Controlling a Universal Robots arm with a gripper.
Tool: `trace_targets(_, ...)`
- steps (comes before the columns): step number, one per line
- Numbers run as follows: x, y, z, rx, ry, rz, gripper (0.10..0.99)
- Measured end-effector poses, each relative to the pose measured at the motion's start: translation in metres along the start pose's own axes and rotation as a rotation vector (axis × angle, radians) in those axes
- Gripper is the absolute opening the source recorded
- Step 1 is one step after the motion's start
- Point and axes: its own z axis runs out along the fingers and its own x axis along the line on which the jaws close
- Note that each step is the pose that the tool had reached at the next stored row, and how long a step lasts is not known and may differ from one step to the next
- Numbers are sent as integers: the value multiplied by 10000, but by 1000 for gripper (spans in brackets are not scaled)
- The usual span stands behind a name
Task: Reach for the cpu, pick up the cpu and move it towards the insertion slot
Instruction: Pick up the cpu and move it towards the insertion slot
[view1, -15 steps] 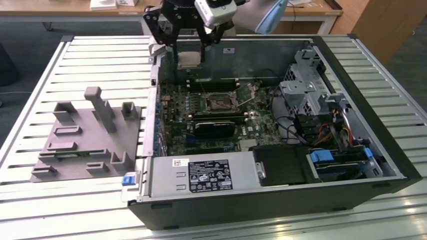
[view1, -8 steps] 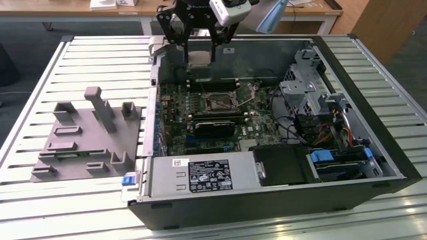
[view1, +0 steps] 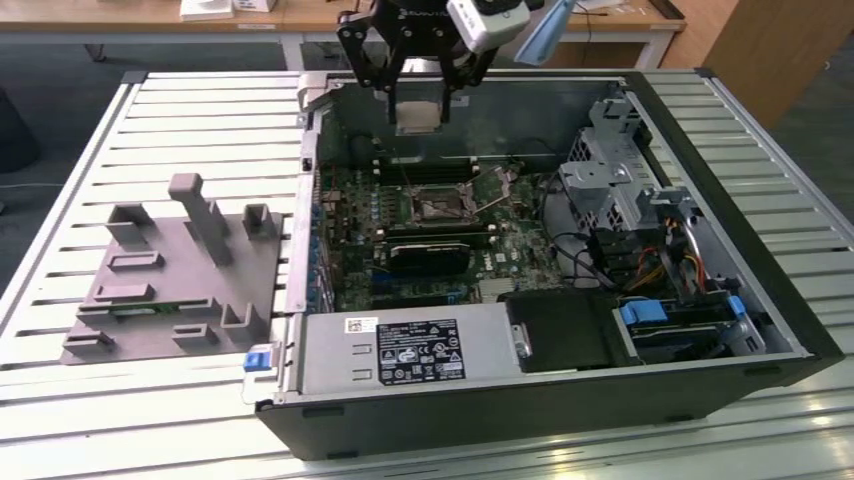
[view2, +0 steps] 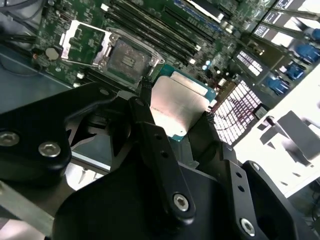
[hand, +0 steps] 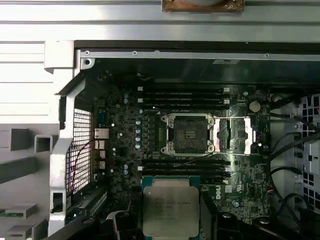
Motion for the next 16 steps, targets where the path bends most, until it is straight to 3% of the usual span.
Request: trace_targets(16,-263,13,9,0,-2,29,541)
